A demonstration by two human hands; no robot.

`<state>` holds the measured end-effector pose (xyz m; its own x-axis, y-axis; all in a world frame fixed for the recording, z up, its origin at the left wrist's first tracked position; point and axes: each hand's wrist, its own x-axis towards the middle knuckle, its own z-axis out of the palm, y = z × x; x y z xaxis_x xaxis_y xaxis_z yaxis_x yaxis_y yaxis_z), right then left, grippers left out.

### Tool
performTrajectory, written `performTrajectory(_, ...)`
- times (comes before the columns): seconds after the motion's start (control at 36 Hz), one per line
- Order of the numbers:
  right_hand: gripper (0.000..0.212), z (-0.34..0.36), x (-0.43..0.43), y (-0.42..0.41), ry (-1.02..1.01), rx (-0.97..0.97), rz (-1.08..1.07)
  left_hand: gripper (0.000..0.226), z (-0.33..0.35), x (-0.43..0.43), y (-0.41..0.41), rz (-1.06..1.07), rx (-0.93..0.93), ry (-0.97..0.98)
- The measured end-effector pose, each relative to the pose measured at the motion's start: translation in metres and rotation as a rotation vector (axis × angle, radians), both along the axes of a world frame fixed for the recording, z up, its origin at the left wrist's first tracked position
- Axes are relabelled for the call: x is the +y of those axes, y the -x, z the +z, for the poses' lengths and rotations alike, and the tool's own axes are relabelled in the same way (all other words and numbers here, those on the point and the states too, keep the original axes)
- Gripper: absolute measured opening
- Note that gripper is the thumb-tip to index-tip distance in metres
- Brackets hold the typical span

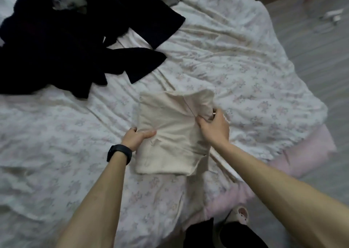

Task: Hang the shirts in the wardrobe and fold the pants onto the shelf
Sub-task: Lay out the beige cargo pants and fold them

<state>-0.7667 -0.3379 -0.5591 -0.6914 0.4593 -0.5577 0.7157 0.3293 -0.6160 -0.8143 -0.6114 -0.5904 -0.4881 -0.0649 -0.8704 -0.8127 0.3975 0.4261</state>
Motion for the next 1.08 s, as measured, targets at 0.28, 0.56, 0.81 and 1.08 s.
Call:
performTrajectory(0.28, 0.06, -0.038, 0.0, 0.066, -0.062, -0.156, 0.384, 0.077, -0.037, 0.003, -0.026, 0.423, 0.025, -0.128)
performTrajectory(0.56, 0.054, -0.054, 0.001, 0.029, -0.061, -0.151, 0.362, 0.056, -0.038, -0.001, -0.013, 0.358, -0.055, -0.082)
performTrajectory(0.81, 0.039, -0.033, 0.035, 0.042, 0.077, -0.091, 0.403, 0.049, -0.001, 0.015, -0.03, 0.431, 0.061, -0.152)
performTrajectory(1.08, 0.039, 0.074, 0.053, 0.06, 0.154, 0.143, 0.574, 0.052, 0.128, 0.041, -0.09, 0.674, 0.208, -0.159)
